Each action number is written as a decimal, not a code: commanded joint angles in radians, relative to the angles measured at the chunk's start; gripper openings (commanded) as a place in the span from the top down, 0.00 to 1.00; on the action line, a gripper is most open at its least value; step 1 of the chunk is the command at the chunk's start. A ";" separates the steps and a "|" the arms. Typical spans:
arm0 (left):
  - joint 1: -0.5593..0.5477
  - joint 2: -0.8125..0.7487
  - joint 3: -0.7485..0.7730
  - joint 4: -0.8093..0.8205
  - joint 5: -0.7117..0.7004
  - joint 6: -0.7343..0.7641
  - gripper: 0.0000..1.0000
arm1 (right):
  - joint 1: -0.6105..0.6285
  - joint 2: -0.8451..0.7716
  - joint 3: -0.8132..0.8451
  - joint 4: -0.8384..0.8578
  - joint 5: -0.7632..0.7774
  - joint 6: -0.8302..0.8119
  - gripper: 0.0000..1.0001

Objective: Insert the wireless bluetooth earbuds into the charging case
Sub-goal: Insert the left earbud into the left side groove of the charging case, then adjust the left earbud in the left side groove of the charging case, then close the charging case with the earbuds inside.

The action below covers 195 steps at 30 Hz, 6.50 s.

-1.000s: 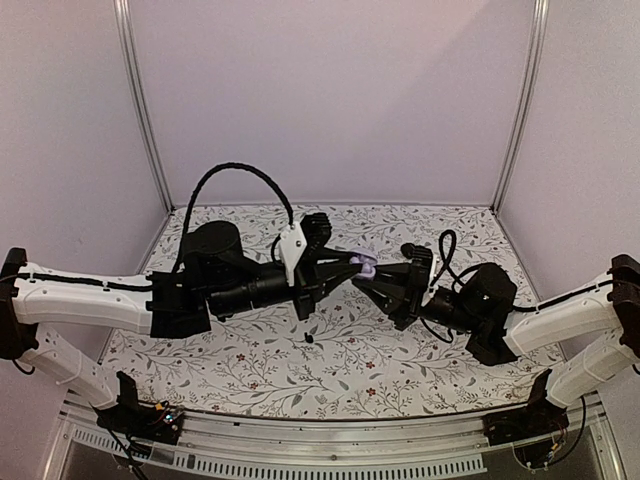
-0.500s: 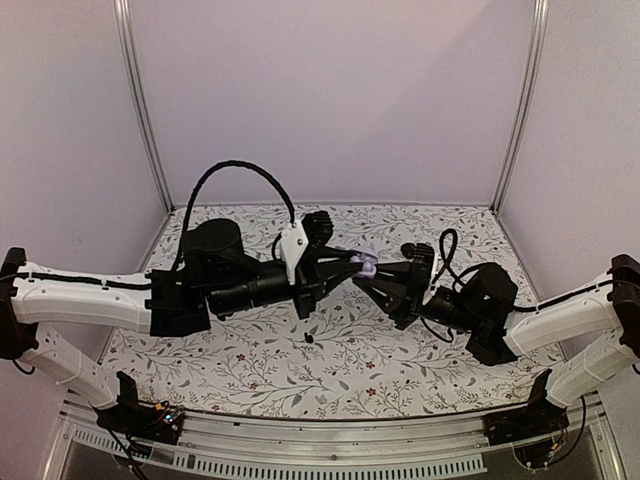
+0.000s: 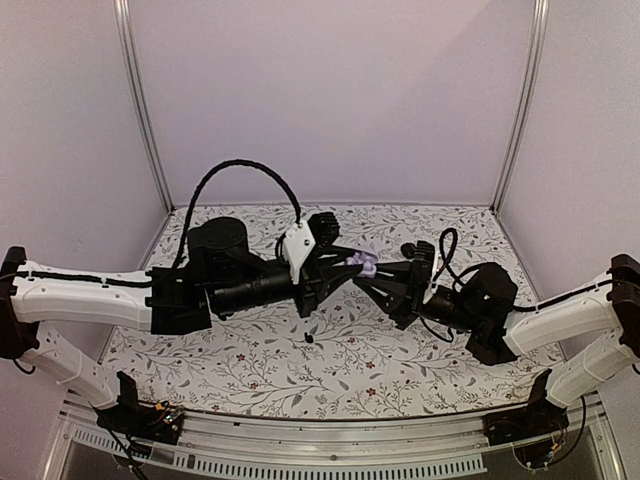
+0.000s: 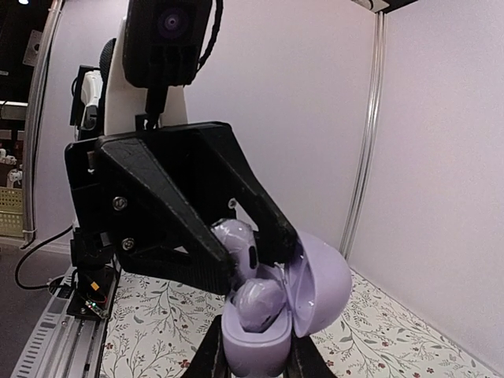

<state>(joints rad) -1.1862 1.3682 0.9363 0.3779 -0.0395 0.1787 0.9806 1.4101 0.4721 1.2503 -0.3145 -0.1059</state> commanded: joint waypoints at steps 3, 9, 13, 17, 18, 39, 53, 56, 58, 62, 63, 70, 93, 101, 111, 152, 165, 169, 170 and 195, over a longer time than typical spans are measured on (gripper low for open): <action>0.008 0.018 0.027 -0.068 -0.040 0.018 0.68 | 0.009 0.035 0.042 0.074 -0.064 0.070 1.00; 0.008 0.002 0.026 -0.077 -0.056 0.012 0.59 | 0.009 0.068 0.028 0.102 -0.106 0.160 1.00; 0.010 -0.014 0.023 -0.080 -0.059 0.016 0.51 | 0.008 0.071 0.018 0.110 -0.116 0.188 1.00; 0.009 -0.033 0.021 -0.081 -0.046 0.022 0.48 | 0.007 0.077 0.012 0.110 -0.123 0.206 1.00; 0.009 -0.039 0.020 -0.079 -0.044 0.025 0.48 | 0.007 0.078 0.008 0.112 -0.124 0.211 1.00; 0.084 -0.155 -0.030 -0.119 0.175 -0.077 0.41 | 0.005 0.058 -0.001 0.070 -0.154 0.238 1.00; 0.112 -0.175 -0.032 -0.188 0.259 -0.118 0.83 | -0.014 0.047 0.022 -0.030 -0.079 0.266 1.00; 0.114 -0.159 -0.014 -0.228 0.241 -0.138 0.85 | -0.014 0.030 0.033 -0.102 0.000 0.246 1.00; 0.121 -0.132 0.005 -0.254 0.221 -0.172 0.85 | -0.014 0.019 0.039 -0.136 0.045 0.236 1.00; 0.134 -0.094 0.042 -0.286 0.160 -0.242 0.84 | -0.013 0.002 0.044 -0.179 0.107 0.211 1.00; 0.140 -0.089 0.048 -0.286 0.158 -0.254 0.83 | -0.014 0.000 0.048 -0.193 0.113 0.200 1.00; 0.154 -0.048 0.080 -0.296 0.183 -0.297 0.79 | -0.014 0.001 0.066 -0.239 0.129 0.186 1.00; 0.172 0.002 0.085 -0.295 0.228 -0.294 0.82 | -0.013 0.013 0.076 -0.223 0.032 0.172 1.00; 0.173 0.019 0.088 -0.298 0.292 -0.260 0.91 | -0.013 0.015 0.080 -0.220 0.007 0.165 1.00; 0.173 0.056 0.126 -0.434 0.305 -0.208 0.97 | -0.013 0.021 0.089 -0.223 -0.015 0.150 1.00; 0.199 -0.119 0.076 -0.462 0.318 -0.152 0.50 | -0.036 -0.038 0.091 -0.394 -0.213 0.065 1.00; 0.201 -0.015 0.144 -0.461 0.182 -0.154 0.65 | -0.038 -0.021 0.137 -0.457 -0.403 0.058 1.00; 0.187 -0.010 0.144 -0.462 0.283 -0.116 0.66 | -0.039 -0.010 0.148 -0.469 -0.410 0.074 1.00; 0.181 -0.011 0.143 -0.464 0.299 -0.106 0.66 | -0.038 -0.006 0.149 -0.469 -0.411 0.078 1.00; -0.030 0.074 0.212 -0.636 -0.011 0.098 0.74 | -0.179 0.070 0.164 -0.301 -0.537 0.436 1.00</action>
<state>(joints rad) -1.1385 1.4082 1.1110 -0.1860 0.0628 0.1997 0.8566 1.4494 0.6033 0.8600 -0.8696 0.1982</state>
